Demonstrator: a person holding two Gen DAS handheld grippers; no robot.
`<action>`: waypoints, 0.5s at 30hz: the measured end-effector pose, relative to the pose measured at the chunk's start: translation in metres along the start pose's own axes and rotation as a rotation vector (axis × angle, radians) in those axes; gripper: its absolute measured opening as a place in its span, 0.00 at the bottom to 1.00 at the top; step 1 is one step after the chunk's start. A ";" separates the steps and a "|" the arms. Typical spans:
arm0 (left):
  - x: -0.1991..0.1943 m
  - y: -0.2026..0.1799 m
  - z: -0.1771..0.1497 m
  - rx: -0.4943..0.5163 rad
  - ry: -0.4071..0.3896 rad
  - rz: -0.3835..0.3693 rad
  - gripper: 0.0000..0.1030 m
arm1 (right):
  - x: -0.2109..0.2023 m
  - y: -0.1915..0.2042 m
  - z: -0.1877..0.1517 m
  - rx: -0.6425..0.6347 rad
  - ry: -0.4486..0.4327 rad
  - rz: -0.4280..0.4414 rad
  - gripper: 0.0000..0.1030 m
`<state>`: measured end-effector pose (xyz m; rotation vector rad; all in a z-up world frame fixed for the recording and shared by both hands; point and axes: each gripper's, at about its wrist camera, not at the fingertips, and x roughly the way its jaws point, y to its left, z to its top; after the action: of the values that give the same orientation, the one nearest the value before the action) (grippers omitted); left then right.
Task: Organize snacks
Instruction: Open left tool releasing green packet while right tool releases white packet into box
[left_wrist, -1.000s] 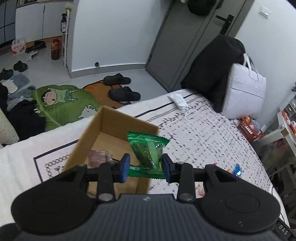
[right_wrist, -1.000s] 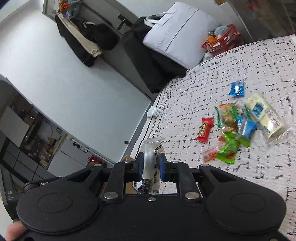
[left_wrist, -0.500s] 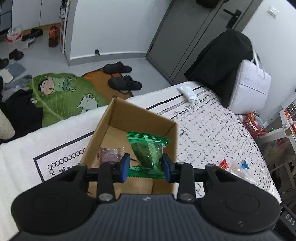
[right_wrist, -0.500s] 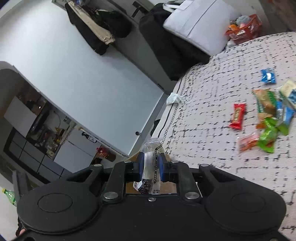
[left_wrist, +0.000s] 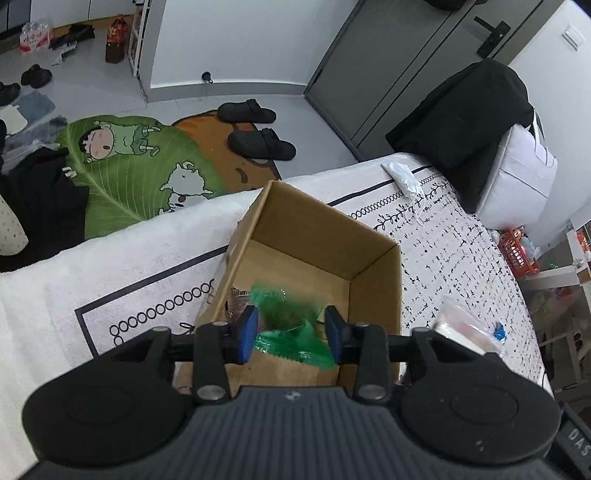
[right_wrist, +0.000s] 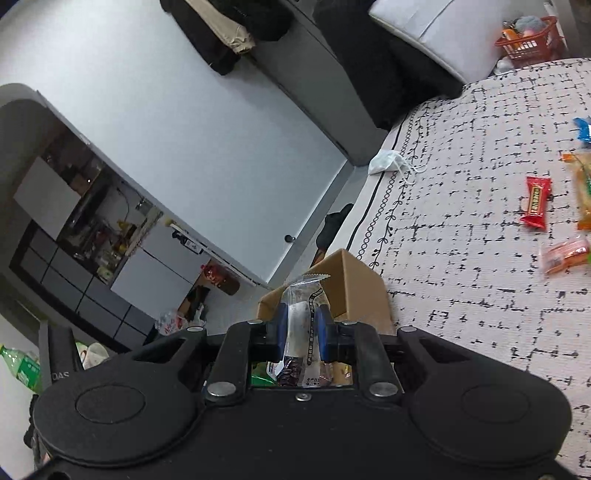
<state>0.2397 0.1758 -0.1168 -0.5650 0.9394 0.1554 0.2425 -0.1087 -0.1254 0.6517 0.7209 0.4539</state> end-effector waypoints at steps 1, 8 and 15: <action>0.000 0.002 0.001 -0.001 0.003 0.000 0.41 | 0.002 0.002 -0.001 -0.002 0.000 0.003 0.16; -0.008 0.011 0.004 -0.020 -0.004 0.011 0.49 | 0.011 0.010 -0.008 -0.025 0.029 -0.004 0.22; -0.014 0.013 0.001 -0.023 0.012 0.029 0.58 | -0.003 0.018 -0.009 -0.060 0.002 -0.039 0.58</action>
<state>0.2275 0.1895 -0.1102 -0.5743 0.9589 0.1897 0.2316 -0.0941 -0.1168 0.5794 0.7184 0.4385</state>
